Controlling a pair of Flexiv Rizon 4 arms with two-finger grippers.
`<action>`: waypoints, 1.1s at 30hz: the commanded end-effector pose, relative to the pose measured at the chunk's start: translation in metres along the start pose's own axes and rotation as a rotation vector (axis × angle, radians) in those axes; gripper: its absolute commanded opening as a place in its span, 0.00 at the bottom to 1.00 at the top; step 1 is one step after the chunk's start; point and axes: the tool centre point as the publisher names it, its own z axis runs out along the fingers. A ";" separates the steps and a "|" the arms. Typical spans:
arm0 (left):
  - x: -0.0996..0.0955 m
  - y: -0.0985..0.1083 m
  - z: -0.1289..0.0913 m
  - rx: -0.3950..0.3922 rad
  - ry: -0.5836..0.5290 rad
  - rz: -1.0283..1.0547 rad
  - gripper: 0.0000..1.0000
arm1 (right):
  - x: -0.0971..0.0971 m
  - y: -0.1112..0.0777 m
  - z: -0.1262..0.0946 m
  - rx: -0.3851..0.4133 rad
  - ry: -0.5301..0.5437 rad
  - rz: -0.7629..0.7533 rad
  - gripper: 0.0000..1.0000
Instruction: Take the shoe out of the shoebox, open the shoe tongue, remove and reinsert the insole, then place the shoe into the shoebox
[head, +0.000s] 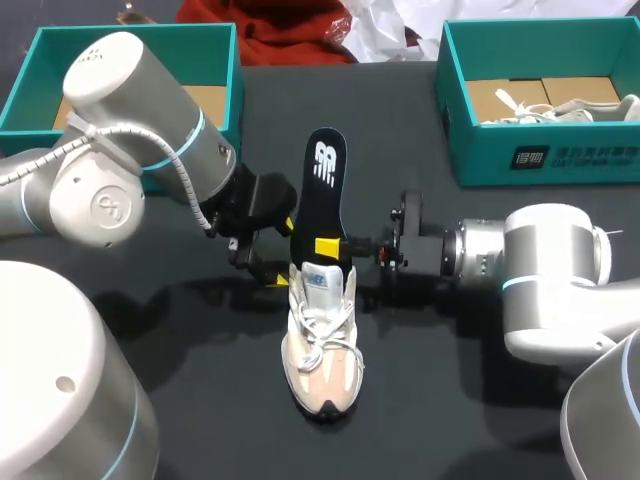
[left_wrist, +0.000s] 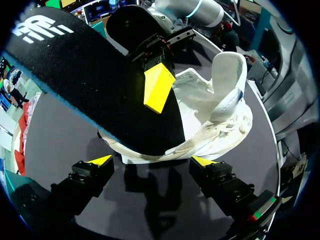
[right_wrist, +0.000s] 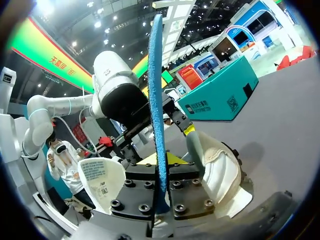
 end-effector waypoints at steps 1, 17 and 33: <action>0.000 0.000 0.001 -0.001 -0.001 0.001 1.00 | 0.004 -0.010 0.001 0.012 -0.008 0.014 0.00; 0.000 0.000 0.001 -0.001 -0.001 0.001 1.00 | 0.009 -0.025 -0.001 0.035 -0.026 0.065 0.00; 0.000 0.000 0.001 -0.001 -0.001 0.001 1.00 | 0.008 -0.013 0.008 0.054 0.040 0.009 0.27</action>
